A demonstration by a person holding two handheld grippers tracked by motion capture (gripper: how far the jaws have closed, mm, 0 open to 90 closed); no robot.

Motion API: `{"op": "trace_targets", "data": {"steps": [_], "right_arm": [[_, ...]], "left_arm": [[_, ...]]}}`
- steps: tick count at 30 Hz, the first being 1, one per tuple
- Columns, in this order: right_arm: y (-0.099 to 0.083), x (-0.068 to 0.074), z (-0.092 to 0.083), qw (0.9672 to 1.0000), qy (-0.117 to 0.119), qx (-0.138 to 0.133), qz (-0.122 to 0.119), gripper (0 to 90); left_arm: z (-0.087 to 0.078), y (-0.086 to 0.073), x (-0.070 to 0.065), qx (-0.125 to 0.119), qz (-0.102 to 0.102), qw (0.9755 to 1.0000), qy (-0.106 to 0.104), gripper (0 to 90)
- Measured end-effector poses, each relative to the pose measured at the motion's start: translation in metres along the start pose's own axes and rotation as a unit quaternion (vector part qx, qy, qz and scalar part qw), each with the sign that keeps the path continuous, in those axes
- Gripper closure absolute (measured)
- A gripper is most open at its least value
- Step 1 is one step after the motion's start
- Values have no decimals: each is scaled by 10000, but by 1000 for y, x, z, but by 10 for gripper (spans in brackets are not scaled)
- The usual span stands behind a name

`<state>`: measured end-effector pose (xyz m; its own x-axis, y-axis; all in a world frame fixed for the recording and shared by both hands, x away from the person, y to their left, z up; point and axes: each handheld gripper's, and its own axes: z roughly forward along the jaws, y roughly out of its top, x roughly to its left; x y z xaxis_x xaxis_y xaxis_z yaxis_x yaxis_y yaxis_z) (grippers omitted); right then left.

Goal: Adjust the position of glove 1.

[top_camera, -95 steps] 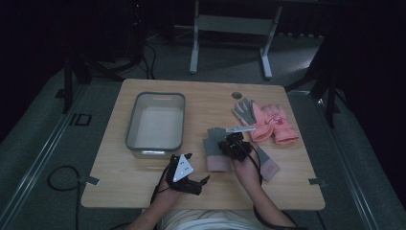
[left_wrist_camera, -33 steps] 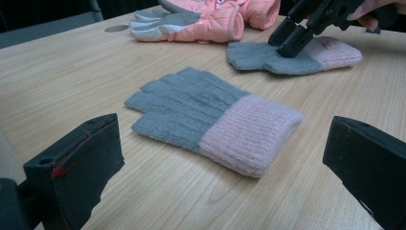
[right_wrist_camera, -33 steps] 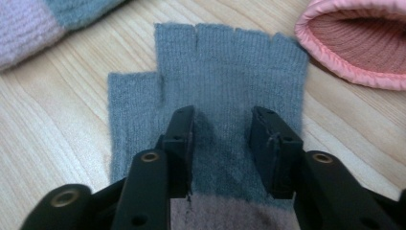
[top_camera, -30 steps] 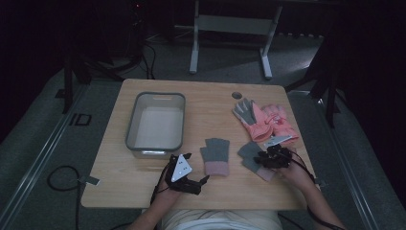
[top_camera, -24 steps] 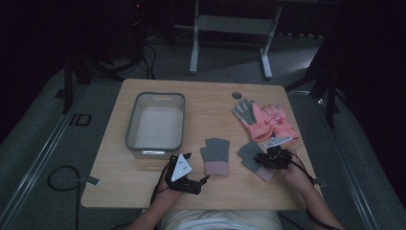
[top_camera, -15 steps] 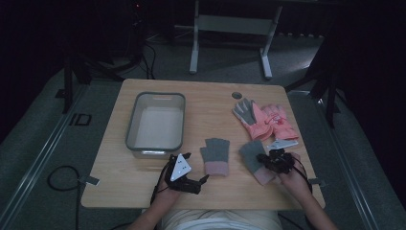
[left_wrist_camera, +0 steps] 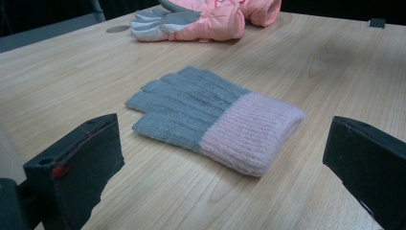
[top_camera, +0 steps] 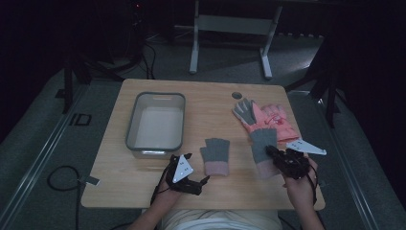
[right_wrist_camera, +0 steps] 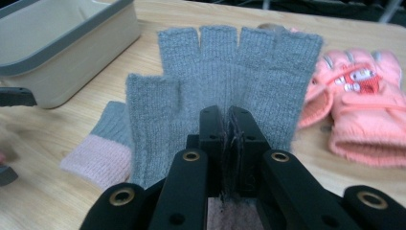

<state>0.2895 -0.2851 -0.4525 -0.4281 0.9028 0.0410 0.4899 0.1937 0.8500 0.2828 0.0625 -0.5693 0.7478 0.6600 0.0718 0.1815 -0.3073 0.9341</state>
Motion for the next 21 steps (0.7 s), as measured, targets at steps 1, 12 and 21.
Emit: {"op": "trace_targets", "data": {"steps": [1, 12, 21], "right_arm": [[-2, 2, 0, 10000, -17, -32, 57, 850], [-36, -14, 35, 9937, -785, 360, 714, 847], [-60, -28, 70, 9851, -1150, 838, 965, 844]], "left_arm": [[0, 0, 1, -8, -11, 10000, -5, 0], [0, 0, 0, -7, -15, 10000, 10, 0], [0, 0, 0, -21, -23, 10000, 5, 0]]}}
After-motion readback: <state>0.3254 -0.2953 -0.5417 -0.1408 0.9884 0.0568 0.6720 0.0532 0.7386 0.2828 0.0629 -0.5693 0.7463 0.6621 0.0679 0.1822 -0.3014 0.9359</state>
